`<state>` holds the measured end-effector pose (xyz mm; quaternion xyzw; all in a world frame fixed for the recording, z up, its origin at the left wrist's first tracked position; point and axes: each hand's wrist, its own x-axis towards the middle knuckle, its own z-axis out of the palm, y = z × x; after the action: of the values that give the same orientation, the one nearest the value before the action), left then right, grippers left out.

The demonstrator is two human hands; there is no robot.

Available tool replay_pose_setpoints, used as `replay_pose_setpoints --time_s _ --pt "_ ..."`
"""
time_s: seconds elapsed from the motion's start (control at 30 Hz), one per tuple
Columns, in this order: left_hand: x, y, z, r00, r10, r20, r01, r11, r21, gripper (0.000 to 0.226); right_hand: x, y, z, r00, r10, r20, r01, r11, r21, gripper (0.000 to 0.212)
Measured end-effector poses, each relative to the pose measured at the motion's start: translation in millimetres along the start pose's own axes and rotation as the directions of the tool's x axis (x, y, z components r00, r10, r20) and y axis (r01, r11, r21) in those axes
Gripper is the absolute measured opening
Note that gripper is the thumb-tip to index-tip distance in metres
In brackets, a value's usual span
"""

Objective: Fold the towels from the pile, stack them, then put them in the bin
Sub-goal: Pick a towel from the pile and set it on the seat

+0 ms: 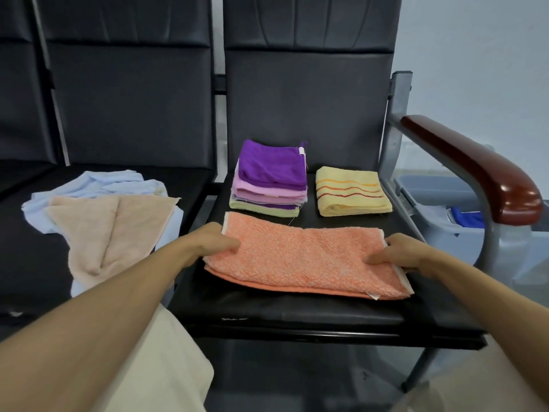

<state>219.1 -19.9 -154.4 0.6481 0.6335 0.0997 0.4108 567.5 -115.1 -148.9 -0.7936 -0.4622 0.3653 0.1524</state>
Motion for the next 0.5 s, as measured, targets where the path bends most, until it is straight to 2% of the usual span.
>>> replay_pose_setpoints --time_s 0.13,0.3,0.37,0.43,0.5 --pt "-17 6 -1 0.999 0.024 0.046 -0.009 0.954 -0.3 0.025 3 1 -1 0.996 0.005 0.089 -0.026 0.972 0.231 0.033" --pt "-26 32 -4 0.999 0.02 0.03 0.005 0.736 -0.677 0.026 9 -3 -5 0.995 0.032 0.097 -0.054 0.969 0.239 0.042" --pt "-31 50 0 0.998 0.035 0.057 0.017 0.68 -0.733 0.015 10 -6 -3 0.992 0.023 0.124 -0.06 0.954 0.295 0.039" --pt "-36 70 10 0.994 0.07 0.085 0.014 0.689 -0.724 0.006 5 -8 -2 0.987 -0.003 0.159 -0.054 0.933 0.356 0.035" --pt "-39 91 28 0.988 0.093 0.123 0.017 0.727 -0.686 0.009 0 -8 0 0.983 -0.022 0.184 -0.055 0.913 0.404 0.037"
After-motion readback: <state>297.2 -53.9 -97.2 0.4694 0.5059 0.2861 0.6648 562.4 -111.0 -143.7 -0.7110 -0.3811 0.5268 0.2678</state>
